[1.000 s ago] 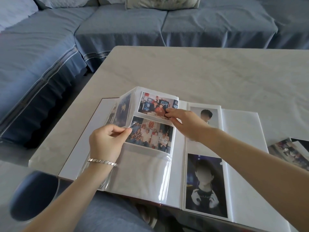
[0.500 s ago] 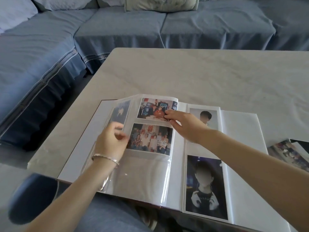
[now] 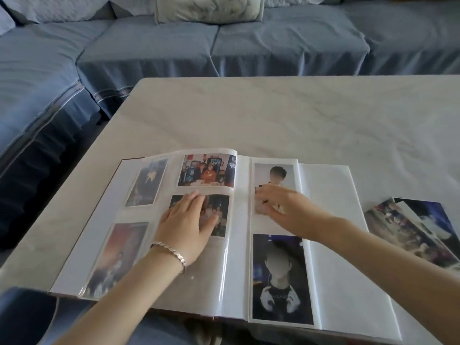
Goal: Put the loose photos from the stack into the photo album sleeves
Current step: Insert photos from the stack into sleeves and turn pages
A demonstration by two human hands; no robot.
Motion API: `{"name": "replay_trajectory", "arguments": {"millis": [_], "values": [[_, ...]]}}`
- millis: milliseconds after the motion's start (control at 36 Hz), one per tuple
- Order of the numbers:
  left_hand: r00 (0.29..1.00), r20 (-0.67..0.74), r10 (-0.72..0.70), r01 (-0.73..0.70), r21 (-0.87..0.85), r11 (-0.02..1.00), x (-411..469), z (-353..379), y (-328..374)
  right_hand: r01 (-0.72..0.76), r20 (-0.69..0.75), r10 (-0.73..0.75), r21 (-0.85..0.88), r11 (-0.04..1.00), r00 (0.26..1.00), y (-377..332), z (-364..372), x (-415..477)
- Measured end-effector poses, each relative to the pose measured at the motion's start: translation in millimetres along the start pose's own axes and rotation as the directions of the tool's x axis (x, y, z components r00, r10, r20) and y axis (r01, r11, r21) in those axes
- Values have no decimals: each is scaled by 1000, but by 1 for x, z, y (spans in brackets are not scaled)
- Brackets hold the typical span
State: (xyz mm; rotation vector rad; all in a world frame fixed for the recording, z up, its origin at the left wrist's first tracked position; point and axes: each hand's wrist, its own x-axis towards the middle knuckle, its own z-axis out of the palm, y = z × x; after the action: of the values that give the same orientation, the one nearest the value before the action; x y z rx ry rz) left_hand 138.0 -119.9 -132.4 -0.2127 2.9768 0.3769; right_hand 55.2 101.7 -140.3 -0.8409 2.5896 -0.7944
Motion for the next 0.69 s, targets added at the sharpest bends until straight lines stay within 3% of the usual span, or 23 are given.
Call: {"name": "replay_trajectory", "arguments": {"millis": [111,222,361,444,583,694], "values": [[996,-89,-29,33,42,999,6,-5,30,-103,-66,101,-26,994,993,27,-20,-47],[966,-144,213,-212,26,977,3,4,60,-233,-169,219,-67,970,961,57,-40,-96],[901,-26,433,-433,16,901,-2,25,89,-399,-252,361,-119,909,898,85,-48,-139],[896,30,443,-444,31,896,-1,33,100,-436,-220,391,-218,873,894,95,-48,-152],[906,60,420,-423,47,905,4,40,102,-589,-132,589,-379,713,797,110,-45,-157],[908,78,411,-415,39,909,4,40,98,-517,-168,511,-518,682,843,113,-42,-158]]}}
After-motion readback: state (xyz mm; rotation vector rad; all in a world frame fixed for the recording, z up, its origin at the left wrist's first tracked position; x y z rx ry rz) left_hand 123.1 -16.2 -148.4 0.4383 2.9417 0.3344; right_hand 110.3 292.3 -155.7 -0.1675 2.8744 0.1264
